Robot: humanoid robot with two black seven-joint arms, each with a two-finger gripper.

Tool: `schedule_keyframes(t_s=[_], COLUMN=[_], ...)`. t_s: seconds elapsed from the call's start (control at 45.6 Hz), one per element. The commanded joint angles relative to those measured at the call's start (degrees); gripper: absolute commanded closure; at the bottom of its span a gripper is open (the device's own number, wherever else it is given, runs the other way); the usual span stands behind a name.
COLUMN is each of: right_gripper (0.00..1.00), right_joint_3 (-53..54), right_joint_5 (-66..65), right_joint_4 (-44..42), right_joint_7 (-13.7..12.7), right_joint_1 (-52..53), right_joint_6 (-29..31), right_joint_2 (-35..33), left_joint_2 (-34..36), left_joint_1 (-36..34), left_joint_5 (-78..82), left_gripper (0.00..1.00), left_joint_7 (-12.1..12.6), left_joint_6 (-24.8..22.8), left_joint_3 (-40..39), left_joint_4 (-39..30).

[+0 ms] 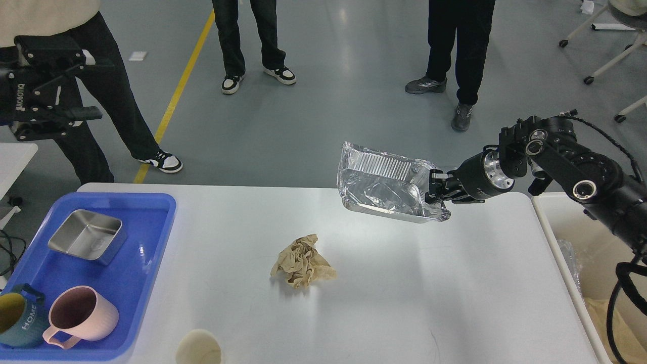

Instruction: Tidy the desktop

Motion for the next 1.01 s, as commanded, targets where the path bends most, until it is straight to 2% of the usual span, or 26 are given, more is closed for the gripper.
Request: schedule_keyframes(t_s=[0.0,0.175,0.241,0.307,0.417,0.57,0.68,0.812,0.987], right_gripper=[1.00,1.00,1.00,1.00,1.00,1.00,1.00,1.00,1.00], right_joint_3=[-0.01,-0.01,-0.01,-0.01,-0.01,-0.01,0.08,-0.01,-0.01], right_joint_5=[-0.01,-0.01,-0.01,-0.01,-0.01,-0.01,-0.01,-0.01,-0.01], right_joint_4=[0.07,0.07,0.07,0.07,0.07,0.15,0.15,0.07,0.15], right_joint_7=[-0.01,-0.01,-0.01,-0.01,-0.01,-0.10,-0.10,-0.10,-0.10], right_joint_1=[0.17,0.35,0.26,0.17,0.26,0.44,0.44,0.52,0.52], right_joint_6=[0.00,0.00,0.00,-0.17,-0.26,-0.26,-0.26,-0.26,-0.26], right_joint_2=[0.00,0.00,0.09,0.18,0.35,0.18,0.09,0.18,0.18], left_joint_2=[11.80,27.71,31.76,32.56,32.12,31.33,27.82,22.73,11.48], left_joint_1=[-1.78,-0.73,-0.38,-0.20,-0.29,-0.29,-0.29,-0.29,0.85], left_joint_5=[-0.23,0.04,0.91,3.28,5.05,5.92,10.67,15.23,20.86], left_gripper=[0.09,0.09,0.09,0.09,0.09,0.09,0.09,0.09,0.09], left_joint_7=[0.39,0.30,0.22,-0.57,-3.74,-3.91,-4.27,-4.27,-3.48], left_joint_6=[-2.71,-13.42,-13.42,-13.42,-13.35,-12.38,-10.80,-5.36,2.73], left_joint_3=[4.49,9.06,10.12,11.52,16.79,18.64,20.66,26.11,29.19], left_joint_4=[-11.50,-20.04,-20.04,-19.43,-18.37,-18.63,-19.07,-22.85,-24.70])
